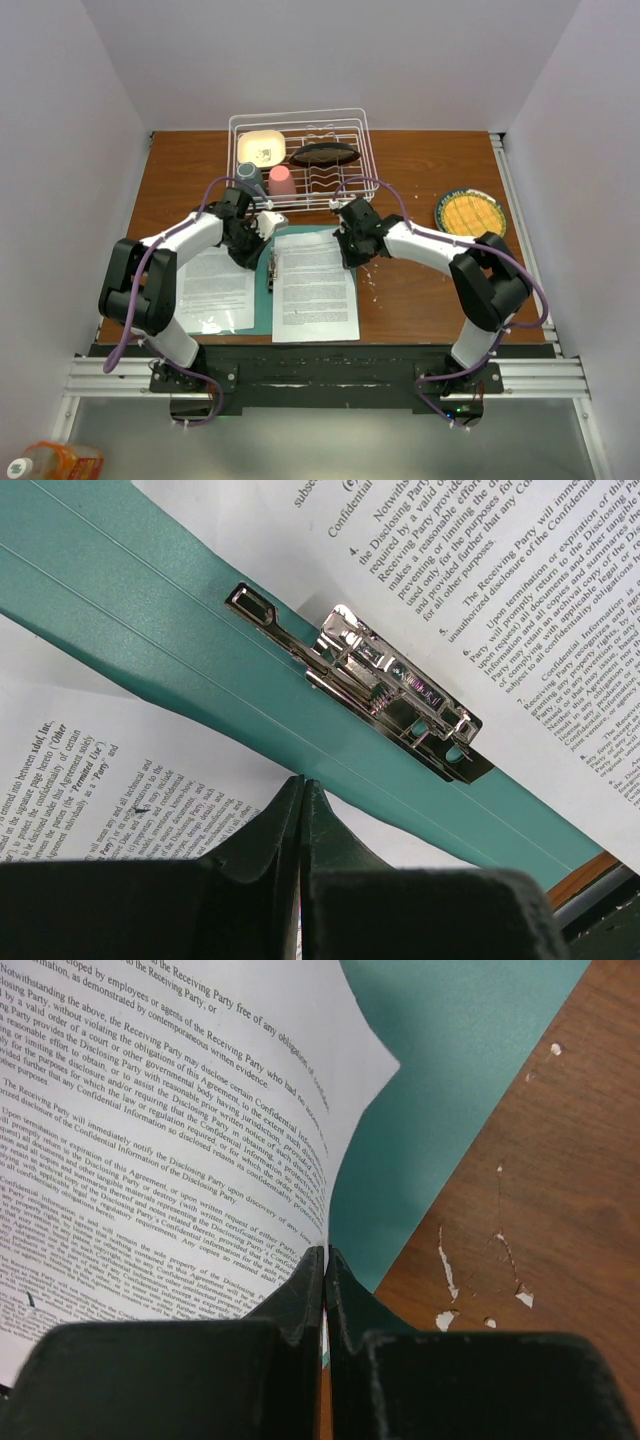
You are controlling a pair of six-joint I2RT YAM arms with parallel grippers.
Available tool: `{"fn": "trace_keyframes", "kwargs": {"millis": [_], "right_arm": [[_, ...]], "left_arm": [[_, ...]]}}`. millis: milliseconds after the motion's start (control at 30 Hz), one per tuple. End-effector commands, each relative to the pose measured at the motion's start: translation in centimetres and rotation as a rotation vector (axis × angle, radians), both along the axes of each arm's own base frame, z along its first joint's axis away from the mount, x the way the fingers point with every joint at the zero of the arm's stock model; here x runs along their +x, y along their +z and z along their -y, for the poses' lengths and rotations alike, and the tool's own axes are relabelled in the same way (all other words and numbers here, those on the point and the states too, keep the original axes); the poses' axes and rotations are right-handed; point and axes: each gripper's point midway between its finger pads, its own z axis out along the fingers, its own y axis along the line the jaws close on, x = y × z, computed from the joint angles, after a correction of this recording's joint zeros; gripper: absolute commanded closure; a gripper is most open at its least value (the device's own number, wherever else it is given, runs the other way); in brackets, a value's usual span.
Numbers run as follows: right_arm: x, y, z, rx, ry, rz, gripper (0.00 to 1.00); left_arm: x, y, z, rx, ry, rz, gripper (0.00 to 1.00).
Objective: Put the files into the folder
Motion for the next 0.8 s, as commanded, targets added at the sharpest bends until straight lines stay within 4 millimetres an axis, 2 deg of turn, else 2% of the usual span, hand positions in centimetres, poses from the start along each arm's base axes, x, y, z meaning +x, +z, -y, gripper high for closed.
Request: {"fn": "trace_keyframes", "kwargs": {"millis": [0, 433, 600, 767], "right_arm": [[2.9, 1.7, -1.0, 0.03, -0.014, 0.086, 1.0], [4.2, 1.0, -1.5, 0.049, -0.039, 0.064, 1.0], [3.5, 0.2, -0.3, 0.017, -0.063, 0.052, 1.0], [3.0, -0.1, 0.0, 0.029, -0.118, 0.031, 1.0]], "left_arm": [[0.7, 0.5, 0.5, -0.026, -0.024, 0.035, 0.96], [0.6, 0.7, 0.5, -0.028, -0.024, 0.039, 0.96], [0.6, 0.8, 0.5, -0.029, -0.024, 0.042, 0.96], [0.6, 0.7, 0.5, -0.027, -0.023, 0.041, 0.96]]}}
